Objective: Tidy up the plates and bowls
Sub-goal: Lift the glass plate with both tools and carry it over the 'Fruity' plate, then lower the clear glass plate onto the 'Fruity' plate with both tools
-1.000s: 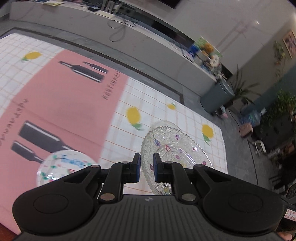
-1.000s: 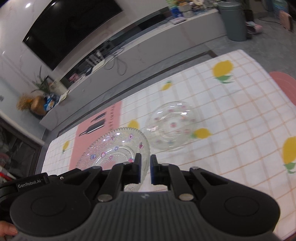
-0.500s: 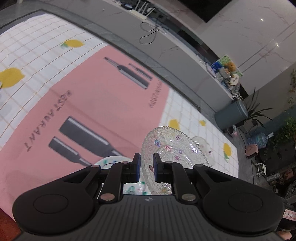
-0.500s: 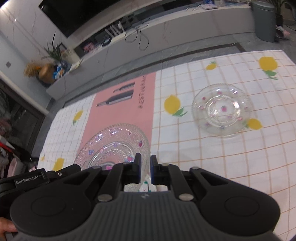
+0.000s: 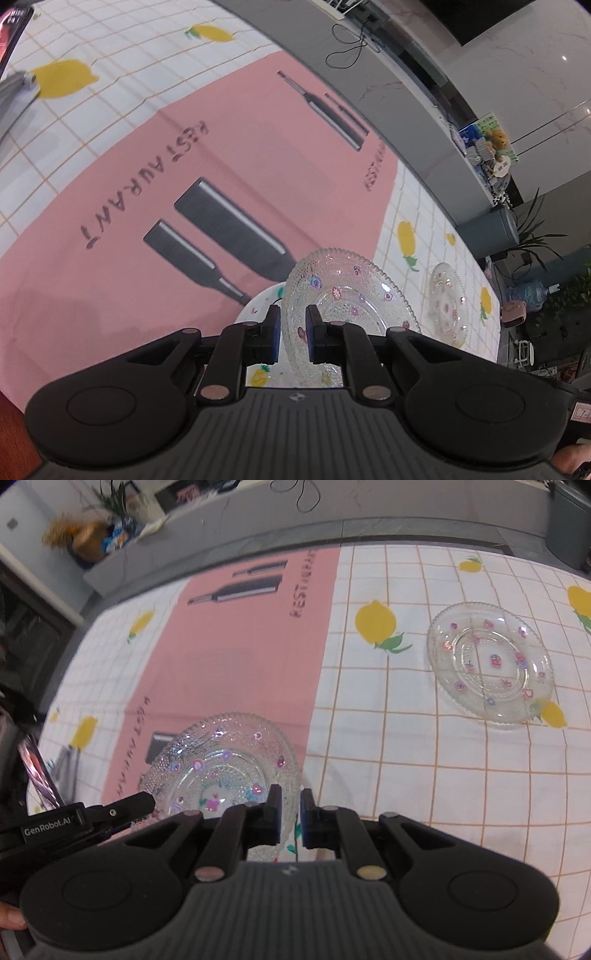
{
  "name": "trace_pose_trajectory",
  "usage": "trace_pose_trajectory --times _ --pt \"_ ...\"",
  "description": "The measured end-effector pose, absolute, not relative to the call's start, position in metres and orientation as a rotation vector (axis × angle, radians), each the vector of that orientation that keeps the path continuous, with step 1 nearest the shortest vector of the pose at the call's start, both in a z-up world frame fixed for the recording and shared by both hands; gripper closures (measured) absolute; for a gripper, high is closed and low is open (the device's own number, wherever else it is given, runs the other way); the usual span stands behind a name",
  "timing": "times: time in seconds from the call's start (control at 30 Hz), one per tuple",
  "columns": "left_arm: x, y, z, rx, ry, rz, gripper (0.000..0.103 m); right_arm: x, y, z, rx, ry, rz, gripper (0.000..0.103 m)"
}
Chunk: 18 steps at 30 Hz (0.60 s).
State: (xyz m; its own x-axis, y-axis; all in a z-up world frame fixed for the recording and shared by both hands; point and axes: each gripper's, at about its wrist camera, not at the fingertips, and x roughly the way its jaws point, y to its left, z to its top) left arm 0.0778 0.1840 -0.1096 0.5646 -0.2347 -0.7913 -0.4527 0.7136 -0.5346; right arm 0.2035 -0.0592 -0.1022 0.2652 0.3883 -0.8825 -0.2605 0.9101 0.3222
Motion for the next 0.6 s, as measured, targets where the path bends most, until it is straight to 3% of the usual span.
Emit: trace_pose_trajectory --times 0.6 --pt "0.077 0.170 -0.133 -0.681 1.055 0.151 0.088 0.211 -0.033 -0.136 -0.105 1.363 0.393 0.096"
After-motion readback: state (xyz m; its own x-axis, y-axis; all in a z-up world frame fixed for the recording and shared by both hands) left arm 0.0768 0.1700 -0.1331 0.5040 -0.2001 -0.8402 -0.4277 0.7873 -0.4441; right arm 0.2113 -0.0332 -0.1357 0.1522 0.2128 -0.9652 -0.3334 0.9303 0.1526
